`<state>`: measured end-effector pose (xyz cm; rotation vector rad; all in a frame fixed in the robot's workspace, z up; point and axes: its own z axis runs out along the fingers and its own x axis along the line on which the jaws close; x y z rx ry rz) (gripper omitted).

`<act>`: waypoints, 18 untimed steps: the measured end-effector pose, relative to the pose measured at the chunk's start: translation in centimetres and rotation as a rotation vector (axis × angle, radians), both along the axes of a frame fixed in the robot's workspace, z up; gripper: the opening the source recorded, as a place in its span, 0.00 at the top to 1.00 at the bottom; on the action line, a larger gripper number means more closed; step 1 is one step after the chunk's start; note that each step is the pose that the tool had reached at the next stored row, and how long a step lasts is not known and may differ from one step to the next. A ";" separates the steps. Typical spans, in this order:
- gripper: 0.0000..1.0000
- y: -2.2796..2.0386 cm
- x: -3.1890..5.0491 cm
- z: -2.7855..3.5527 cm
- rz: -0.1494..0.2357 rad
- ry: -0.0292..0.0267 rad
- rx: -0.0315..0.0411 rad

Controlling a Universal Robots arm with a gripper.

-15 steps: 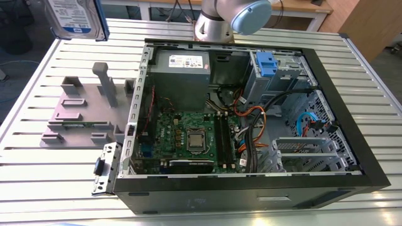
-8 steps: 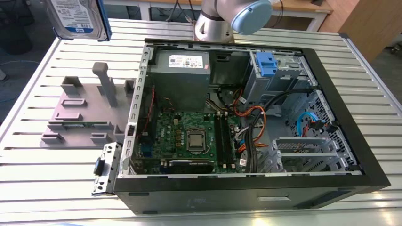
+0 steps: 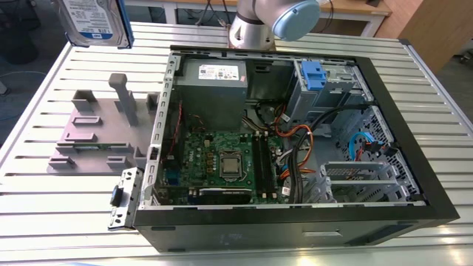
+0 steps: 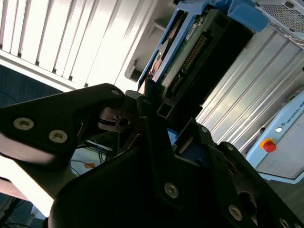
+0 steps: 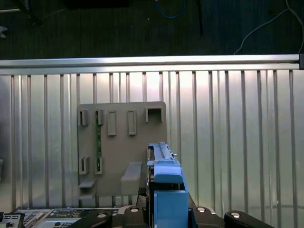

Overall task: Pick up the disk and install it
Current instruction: 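Pick up the disk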

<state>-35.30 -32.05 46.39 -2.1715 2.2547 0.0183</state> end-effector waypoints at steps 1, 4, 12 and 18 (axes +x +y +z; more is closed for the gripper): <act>0.64 0.00 0.06 0.00 0.000 0.0000 0.0000; 0.64 0.00 0.23 0.00 0.000 -0.0001 -0.0001; 0.64 0.00 0.68 0.00 0.000 -0.0001 -0.0007; 0.64 0.00 1.03 0.00 0.000 -0.0001 -0.0012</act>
